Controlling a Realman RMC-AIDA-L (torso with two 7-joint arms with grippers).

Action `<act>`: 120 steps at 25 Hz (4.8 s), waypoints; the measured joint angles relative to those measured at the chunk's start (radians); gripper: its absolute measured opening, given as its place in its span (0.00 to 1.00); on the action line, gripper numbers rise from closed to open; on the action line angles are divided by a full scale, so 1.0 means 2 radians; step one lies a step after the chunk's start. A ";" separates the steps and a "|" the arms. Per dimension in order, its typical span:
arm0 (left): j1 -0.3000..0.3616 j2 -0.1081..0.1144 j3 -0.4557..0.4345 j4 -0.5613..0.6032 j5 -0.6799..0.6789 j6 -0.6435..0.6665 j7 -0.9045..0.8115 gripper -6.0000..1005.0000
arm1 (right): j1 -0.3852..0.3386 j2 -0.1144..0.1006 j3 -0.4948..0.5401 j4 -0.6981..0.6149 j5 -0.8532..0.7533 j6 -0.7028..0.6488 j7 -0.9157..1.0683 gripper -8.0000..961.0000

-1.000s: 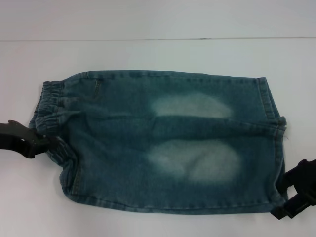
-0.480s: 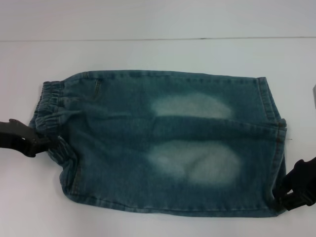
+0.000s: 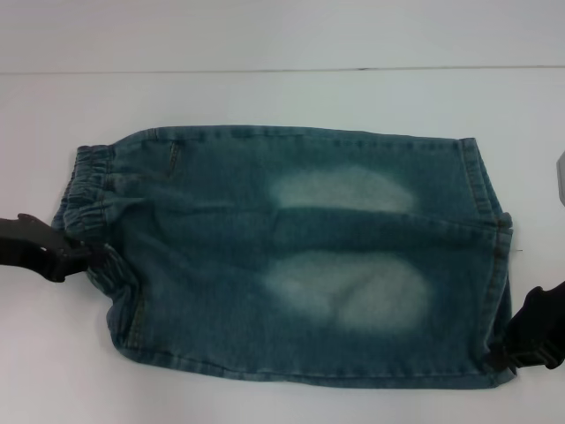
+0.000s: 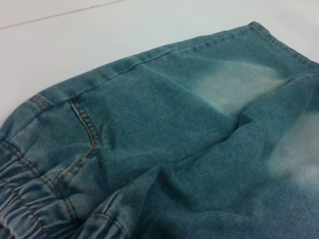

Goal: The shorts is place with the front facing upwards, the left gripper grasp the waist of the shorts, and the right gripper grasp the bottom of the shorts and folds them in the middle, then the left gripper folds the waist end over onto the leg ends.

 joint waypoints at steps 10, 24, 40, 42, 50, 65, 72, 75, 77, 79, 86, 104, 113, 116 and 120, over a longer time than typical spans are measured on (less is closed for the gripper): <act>-0.006 0.002 -0.003 0.001 -0.003 0.012 -0.017 0.05 | -0.006 -0.007 0.021 0.000 0.006 -0.004 -0.012 0.04; -0.030 0.013 -0.020 0.002 -0.003 -0.063 -0.176 0.05 | -0.065 -0.044 0.168 0.048 0.197 0.029 -0.063 0.04; -0.033 0.030 -0.015 0.006 0.027 0.003 -0.204 0.07 | -0.052 -0.036 0.117 0.065 0.196 0.067 -0.077 0.04; -0.028 0.030 -0.015 0.012 0.039 0.010 -0.205 0.11 | -0.051 -0.035 0.113 0.065 0.196 0.071 -0.078 0.04; -0.022 0.029 -0.016 0.022 0.083 0.042 -0.203 0.32 | -0.045 -0.032 0.096 0.065 0.196 0.080 -0.082 0.04; -0.016 0.024 -0.005 0.004 0.147 0.002 -0.203 0.66 | -0.039 -0.027 0.078 0.071 0.196 0.095 -0.096 0.04; -0.017 0.016 0.014 -0.005 0.149 -0.020 -0.201 0.61 | -0.038 -0.026 0.075 0.071 0.196 0.097 -0.096 0.04; -0.017 0.014 0.018 -0.007 0.148 -0.023 -0.196 0.54 | -0.038 -0.026 0.073 0.071 0.196 0.098 -0.096 0.04; -0.019 0.014 0.018 -0.011 0.149 -0.023 -0.196 0.49 | -0.038 -0.026 0.073 0.071 0.196 0.098 -0.096 0.04; -0.019 0.014 0.020 -0.012 0.150 -0.024 -0.196 0.44 | -0.039 -0.026 0.073 0.071 0.196 0.098 -0.096 0.04; -0.019 0.013 0.024 -0.012 0.149 -0.019 -0.196 0.25 | -0.039 -0.026 0.073 0.071 0.196 0.098 -0.096 0.04; -0.030 0.023 -0.016 0.021 0.076 -0.010 -0.198 0.03 | -0.062 -0.031 0.173 0.097 0.283 0.100 -0.128 0.04; -0.041 0.029 -0.052 0.020 0.029 -0.052 -0.205 0.05 | -0.069 -0.026 0.194 0.114 0.293 0.143 -0.152 0.04; -0.042 0.026 -0.058 0.015 0.014 -0.082 -0.208 0.05 | -0.072 -0.023 0.199 0.117 0.293 0.163 -0.161 0.04; -0.041 0.023 -0.060 0.003 -0.002 -0.124 -0.213 0.05 | -0.074 -0.017 0.217 0.117 0.297 0.177 -0.184 0.04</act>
